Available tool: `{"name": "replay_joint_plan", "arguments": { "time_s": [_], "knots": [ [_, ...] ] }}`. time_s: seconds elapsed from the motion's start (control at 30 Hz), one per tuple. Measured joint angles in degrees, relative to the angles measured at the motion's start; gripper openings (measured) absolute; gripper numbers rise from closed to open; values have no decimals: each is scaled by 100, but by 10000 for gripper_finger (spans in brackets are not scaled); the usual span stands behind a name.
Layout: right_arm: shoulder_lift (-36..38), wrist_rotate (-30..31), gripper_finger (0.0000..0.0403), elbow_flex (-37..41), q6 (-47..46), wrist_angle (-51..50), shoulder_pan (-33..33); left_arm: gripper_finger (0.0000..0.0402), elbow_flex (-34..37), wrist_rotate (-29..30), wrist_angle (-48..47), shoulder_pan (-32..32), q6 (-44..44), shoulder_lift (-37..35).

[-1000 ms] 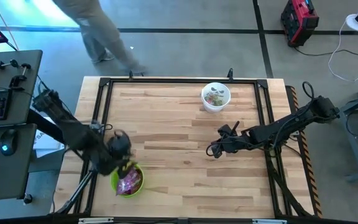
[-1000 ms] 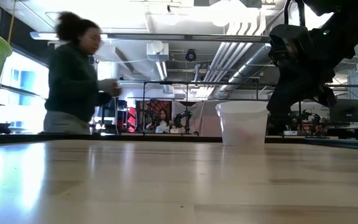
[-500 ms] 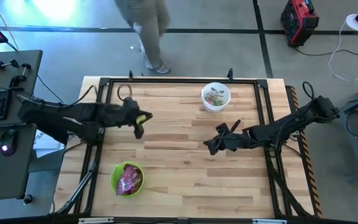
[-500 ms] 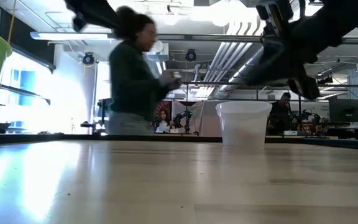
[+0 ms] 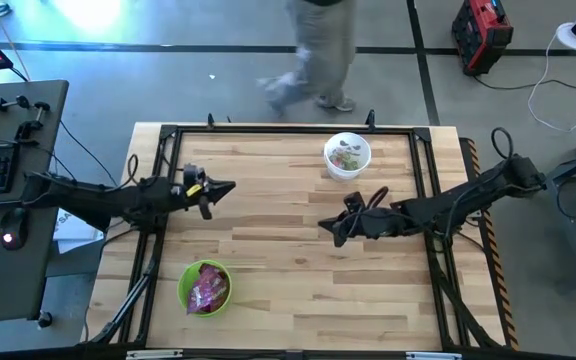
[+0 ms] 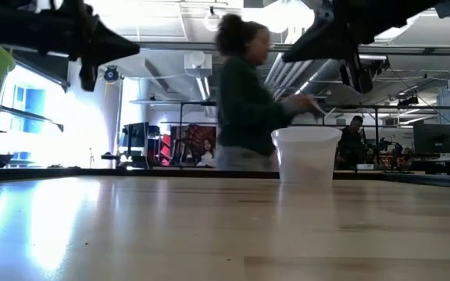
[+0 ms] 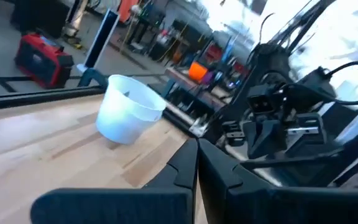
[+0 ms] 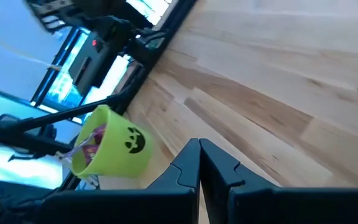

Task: Sort candy by brand, put in halloween buckets
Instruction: Return to Home Position

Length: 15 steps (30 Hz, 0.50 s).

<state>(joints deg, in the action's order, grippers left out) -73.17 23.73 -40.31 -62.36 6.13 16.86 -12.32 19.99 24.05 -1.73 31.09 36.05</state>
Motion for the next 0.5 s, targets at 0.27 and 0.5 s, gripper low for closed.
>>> {"name": "replay_joint_plan", "arguments": {
  "time_s": [0.27,0.5],
  "knots": [
    [21,-314,0,-305,446,-20,55,0,856,9,306,-29,322,-665],
    [329,-324,0,-311,840,-79,232,0,1168,14,-20,-30,531,-1012]
  ]
}}
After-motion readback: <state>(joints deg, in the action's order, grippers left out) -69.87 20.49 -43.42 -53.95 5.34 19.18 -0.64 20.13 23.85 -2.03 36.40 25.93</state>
